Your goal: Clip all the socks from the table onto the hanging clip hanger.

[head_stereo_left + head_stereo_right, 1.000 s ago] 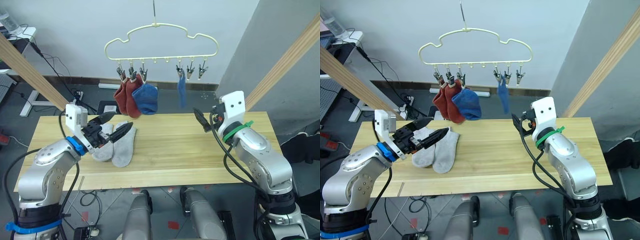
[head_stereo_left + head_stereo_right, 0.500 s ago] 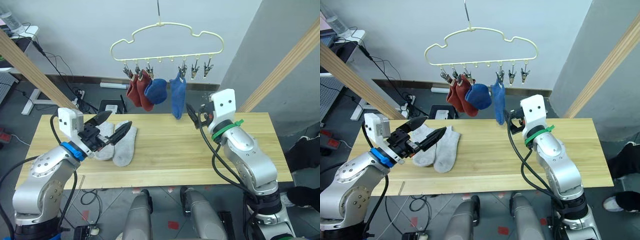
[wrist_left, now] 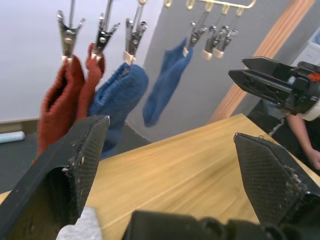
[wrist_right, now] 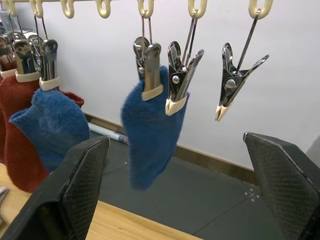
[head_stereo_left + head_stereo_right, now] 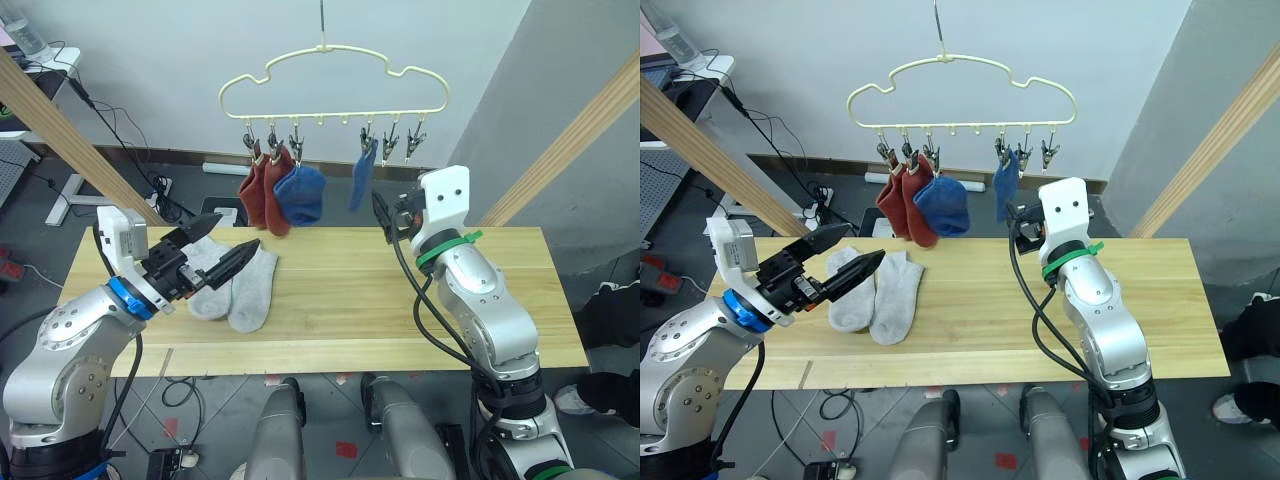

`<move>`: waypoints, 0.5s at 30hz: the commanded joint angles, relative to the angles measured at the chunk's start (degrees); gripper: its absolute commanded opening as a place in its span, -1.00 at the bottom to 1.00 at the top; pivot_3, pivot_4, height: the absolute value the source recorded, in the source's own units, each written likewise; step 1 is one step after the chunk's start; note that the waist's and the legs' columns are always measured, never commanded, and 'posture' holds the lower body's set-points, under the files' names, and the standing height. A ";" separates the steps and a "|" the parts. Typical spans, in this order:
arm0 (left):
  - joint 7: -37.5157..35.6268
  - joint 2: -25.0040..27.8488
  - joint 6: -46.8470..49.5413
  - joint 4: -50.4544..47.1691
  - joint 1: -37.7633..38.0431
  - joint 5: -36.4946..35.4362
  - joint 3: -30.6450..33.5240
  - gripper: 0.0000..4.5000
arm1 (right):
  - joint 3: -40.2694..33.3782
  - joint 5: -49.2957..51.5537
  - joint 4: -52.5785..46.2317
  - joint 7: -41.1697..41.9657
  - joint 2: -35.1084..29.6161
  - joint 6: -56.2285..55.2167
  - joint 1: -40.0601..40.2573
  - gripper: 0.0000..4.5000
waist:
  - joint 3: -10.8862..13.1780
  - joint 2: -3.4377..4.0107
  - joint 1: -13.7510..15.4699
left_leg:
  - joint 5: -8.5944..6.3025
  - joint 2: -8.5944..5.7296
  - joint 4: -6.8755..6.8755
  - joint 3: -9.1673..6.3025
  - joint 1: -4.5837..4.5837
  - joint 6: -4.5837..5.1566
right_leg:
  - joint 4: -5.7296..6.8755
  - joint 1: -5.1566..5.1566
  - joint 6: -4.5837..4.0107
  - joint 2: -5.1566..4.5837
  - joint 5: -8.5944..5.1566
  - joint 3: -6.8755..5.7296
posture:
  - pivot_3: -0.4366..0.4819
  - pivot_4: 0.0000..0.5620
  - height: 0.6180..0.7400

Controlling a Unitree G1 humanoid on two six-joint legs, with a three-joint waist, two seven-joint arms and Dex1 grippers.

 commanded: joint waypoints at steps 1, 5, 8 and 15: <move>1.68 -0.97 -2.15 -0.53 -0.01 1.40 -0.26 0.98 | -2.19 -0.18 -1.57 0.57 -0.35 -1.44 0.48 1.00 | 0.00 0.00 0.18 | 0.00 -0.01 0.01 -0.03 -0.02 0.00 | 0.00 0.00 0.00 0.00 0.00 -0.03 | 0.11 0.20 1.00; 2.41 -1.47 -2.65 -0.42 -0.31 1.97 -0.54 0.98 | -2.92 -0.21 -1.90 1.14 -0.57 -1.42 1.15 1.00 | 0.00 0.00 0.29 | 0.00 -0.01 0.03 -0.05 -0.02 0.00 | 0.01 0.01 0.01 0.00 0.01 -0.04 | 0.12 0.21 1.00; 2.65 -1.80 -2.98 -1.46 0.79 2.27 -0.74 0.98 | -3.69 0.10 -2.31 2.16 -1.24 -1.01 1.97 1.00 | 0.00 0.00 0.32 | 0.00 -0.02 0.02 -0.06 -0.02 0.00 | 0.01 0.01 0.01 0.01 0.01 -0.05 | 0.17 0.20 1.00; 2.99 -1.96 -3.98 -2.28 1.96 3.26 -0.75 0.98 | -4.28 0.12 -1.46 3.41 -1.49 -1.40 1.93 1.00 | -0.01 -0.01 0.52 | 0.00 -0.02 0.04 -0.09 -0.03 0.00 | 0.03 0.03 0.01 0.01 0.01 -0.08 | 0.21 0.15 1.00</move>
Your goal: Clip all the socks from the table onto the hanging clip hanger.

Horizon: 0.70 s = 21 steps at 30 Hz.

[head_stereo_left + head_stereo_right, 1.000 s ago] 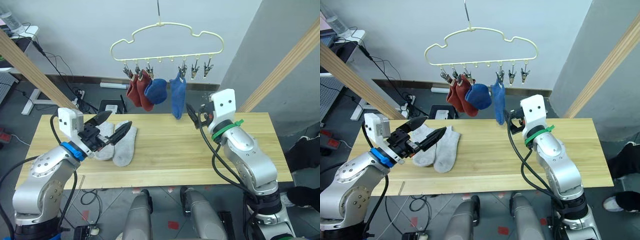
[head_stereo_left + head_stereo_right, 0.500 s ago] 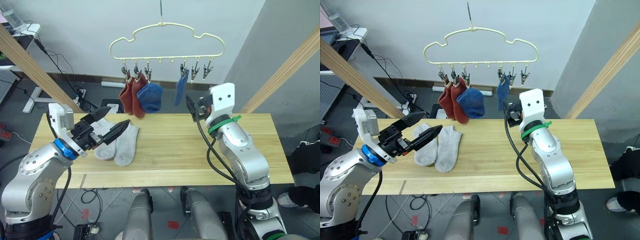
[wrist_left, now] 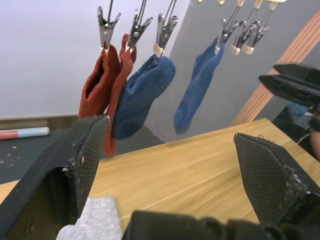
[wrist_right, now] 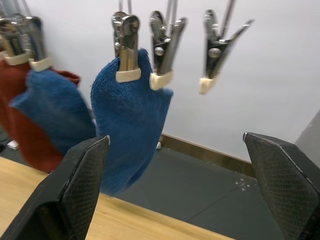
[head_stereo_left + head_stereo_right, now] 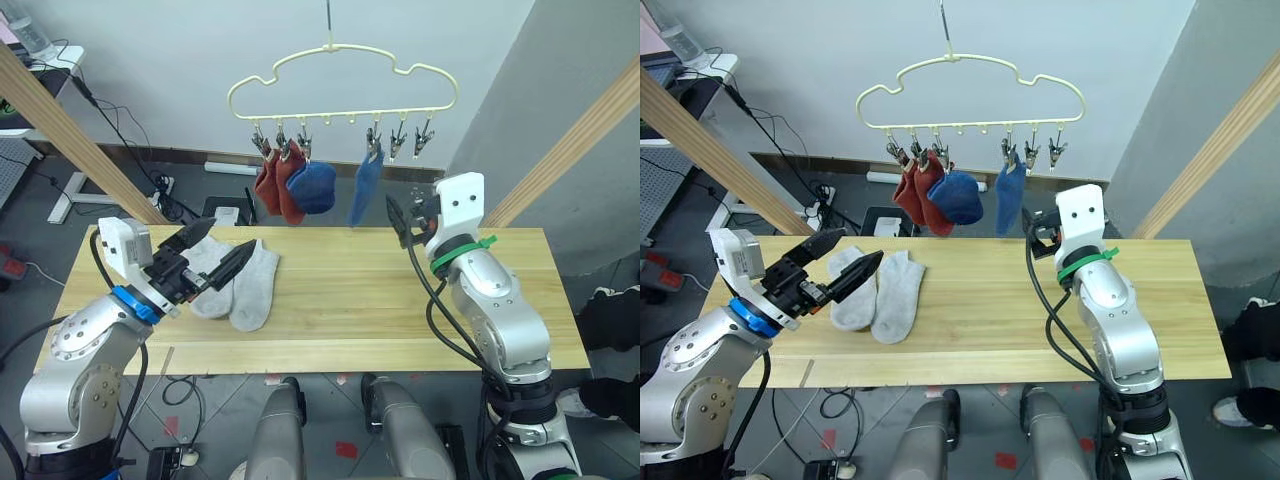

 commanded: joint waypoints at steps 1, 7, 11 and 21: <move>-0.15 0.34 -1.58 -2.48 0.62 0.21 0.09 0.98 | -0.60 0.24 -1.42 0.74 0.06 -1.24 -0.34 1.00 | 0.00 0.00 0.02 | 0.00 0.00 0.01 -0.01 0.00 0.00 | 0.01 0.00 0.00 0.00 0.00 0.00 | 0.21 0.15 1.00; -0.20 0.88 -1.69 -2.26 0.49 0.10 0.44 0.98 | -0.87 0.17 -1.24 1.34 0.03 -1.14 -0.49 1.00 | 0.00 0.00 0.26 | 0.00 -0.01 0.01 0.00 0.00 0.00 | 0.01 0.00 0.00 0.01 0.00 0.00 | 0.22 0.13 1.00; -0.12 0.97 -1.39 -2.80 0.12 -0.58 0.45 0.98 | -0.99 0.23 -1.31 1.64 -0.12 -0.91 -0.53 1.00 | 0.00 0.00 0.56 | 0.00 -0.01 0.01 -0.01 0.00 0.00 | 0.01 0.00 0.00 0.01 0.01 -0.01 | 0.21 0.15 1.00; -0.20 1.21 -1.07 -2.98 0.77 -2.68 1.26 0.98 | -1.02 0.00 -2.24 2.17 -0.17 0.21 -0.93 1.00 | 0.00 0.00 0.96 | 0.00 -0.01 0.04 0.00 0.00 0.00 | 0.03 0.01 0.00 0.01 0.01 0.00 | 0.14 0.18 1.00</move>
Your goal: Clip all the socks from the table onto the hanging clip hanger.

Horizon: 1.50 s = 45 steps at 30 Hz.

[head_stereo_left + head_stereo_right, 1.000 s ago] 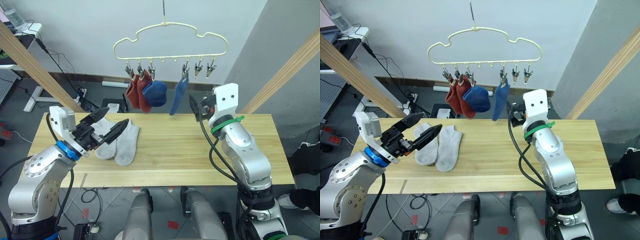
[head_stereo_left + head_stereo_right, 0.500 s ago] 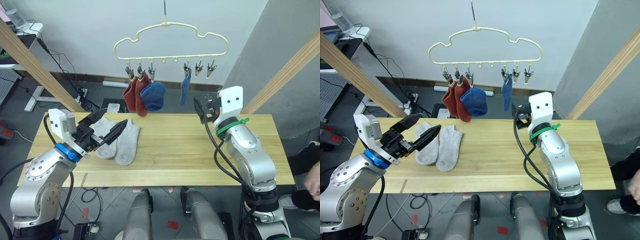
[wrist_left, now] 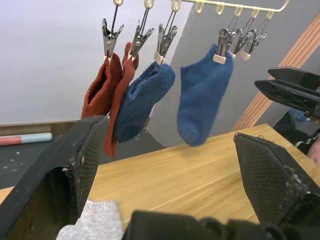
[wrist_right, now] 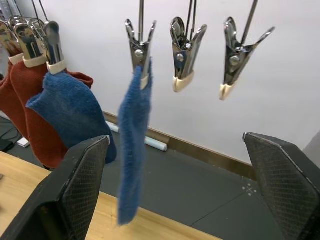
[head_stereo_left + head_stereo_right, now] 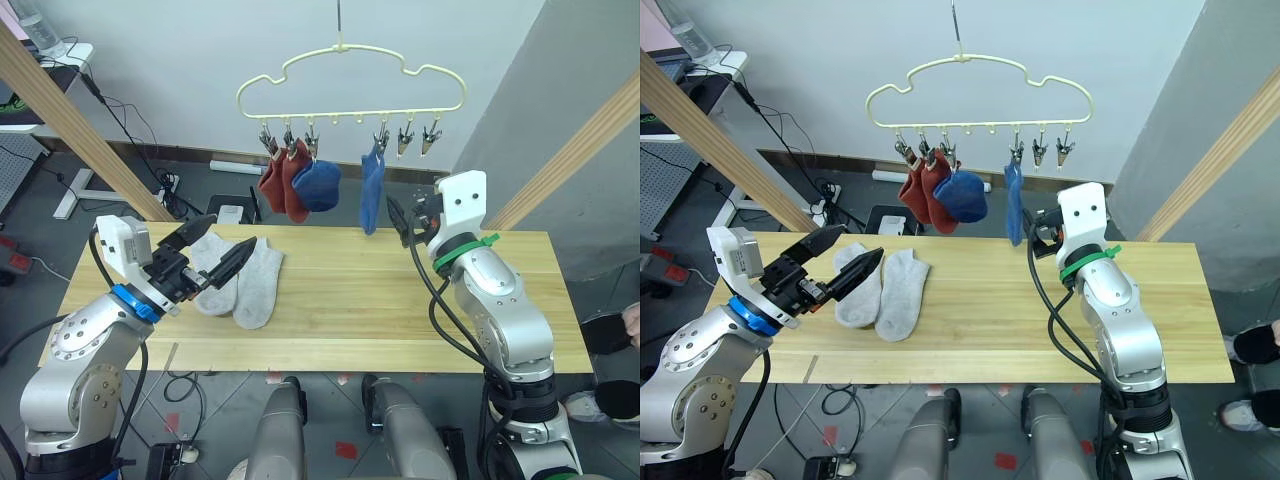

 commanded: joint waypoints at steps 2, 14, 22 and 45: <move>-0.41 0.88 -0.49 -2.50 0.83 -1.13 1.52 0.98 | -0.50 -0.16 -2.39 -0.20 0.03 -0.21 -0.49 1.00 | 0.00 0.00 0.00 | 0.00 0.00 0.00 -0.01 0.00 0.00 | 0.01 0.00 0.00 0.00 0.00 0.00 | 0.13 0.19 1.00; -0.91 2.41 1.15 -3.02 -1.26 -4.68 1.30 0.98 | -0.30 -0.33 -2.59 -0.42 0.70 -1.13 -1.28 1.00 | 0.00 0.00 0.00 | 0.00 0.00 0.05 -0.01 0.01 0.00 | 0.05 0.00 0.00 0.01 0.00 0.00 | 0.13 0.22 1.00; -1.52 2.09 1.77 -3.54 -3.78 -5.96 -0.81 0.98 | 0.14 0.21 -1.99 0.15 1.46 -1.77 -3.02 1.00 | 0.00 0.00 0.09 | 0.00 0.00 0.06 -0.02 0.01 0.00 | 0.06 0.02 0.00 0.02 0.00 -0.02 | 0.13 0.23 1.00; -1.74 2.36 3.34 -4.17 -6.43 -9.42 -2.00 1.00 | -0.14 0.43 5.14 -1.54 5.23 -5.72 -9.33 0.84 | 0.00 0.00 0.15 | 0.00 0.00 0.11 -0.08 0.03 0.00 | 0.17 0.02 -0.01 0.06 0.01 -0.05 | 0.16 0.24 1.00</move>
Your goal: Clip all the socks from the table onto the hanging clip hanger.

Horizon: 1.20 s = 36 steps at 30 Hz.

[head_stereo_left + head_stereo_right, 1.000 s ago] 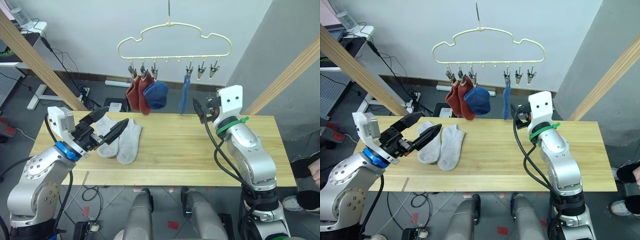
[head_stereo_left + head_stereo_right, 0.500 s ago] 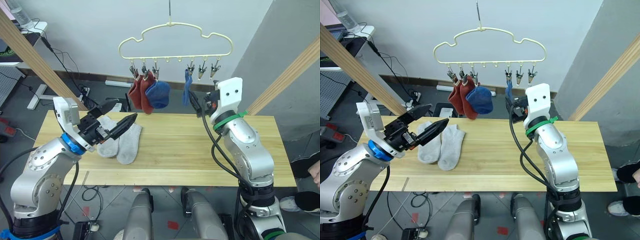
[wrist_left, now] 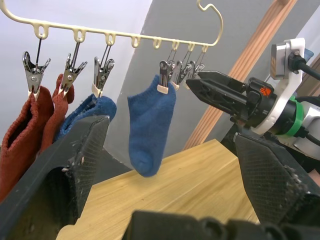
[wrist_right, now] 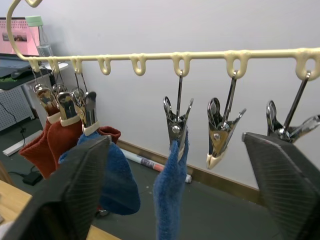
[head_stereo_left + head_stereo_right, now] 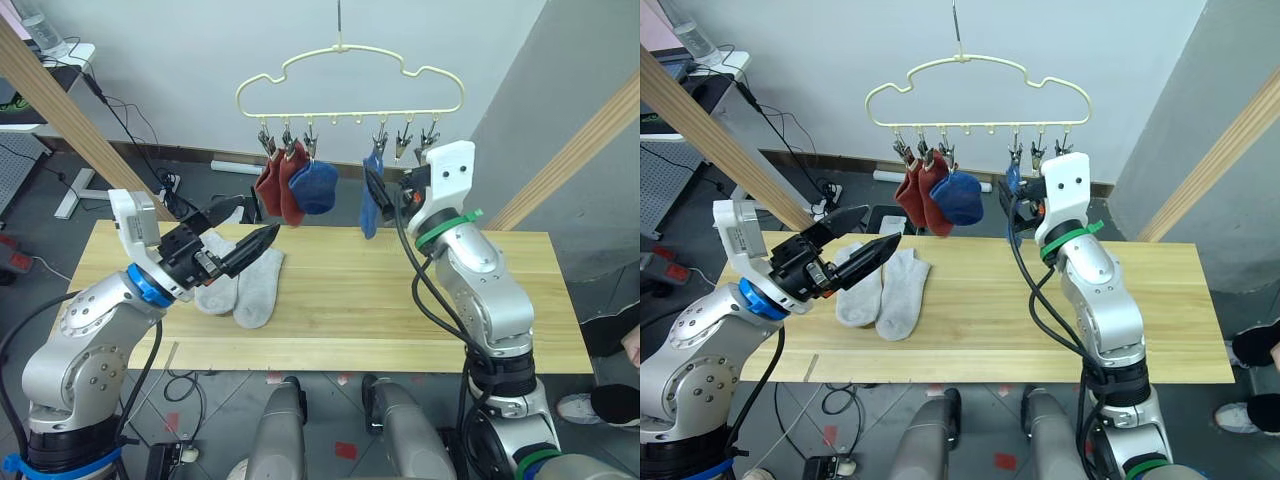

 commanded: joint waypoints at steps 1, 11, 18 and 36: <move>-0.51 0.59 -0.62 -2.43 0.15 -0.44 0.42 1.00 | -0.13 -1.28 -0.52 -1.44 0.33 -1.50 -1.12 0.84 | 0.00 0.00 0.01 | 0.00 0.00 0.00 0.00 0.00 0.00 | 0.00 0.00 0.00 0.00 0.00 0.00 | 0.15 0.24 1.00; -0.49 0.49 -1.15 -2.20 0.23 0.28 0.09 1.00 | -0.55 -2.45 2.49 -3.11 0.82 -1.86 -2.33 0.62 | 0.00 0.00 0.00 | 0.00 0.00 0.00 0.01 0.00 0.00 | 0.01 0.00 0.00 0.00 0.00 0.01 | 0.15 0.24 1.00; -0.33 0.48 -1.13 -2.34 0.35 0.55 0.02 1.00 | -0.48 -2.98 4.29 -3.91 0.70 -2.42 -3.19 0.34 | 0.00 0.00 0.01 | 0.00 0.00 0.00 0.01 0.00 0.00 | 0.00 0.00 0.00 0.00 0.00 0.01 | 0.16 0.24 1.00; 0.20 0.22 -1.24 -2.73 0.42 1.08 -0.42 1.00 | -2.10 -4.35 10.72 -5.60 0.77 -4.53 -6.67 0.34 | 0.00 0.00 0.04 | 0.00 -0.01 0.00 0.00 0.00 0.00 | 0.01 -0.01 -0.01 0.01 0.00 0.00 | 0.19 0.19 1.00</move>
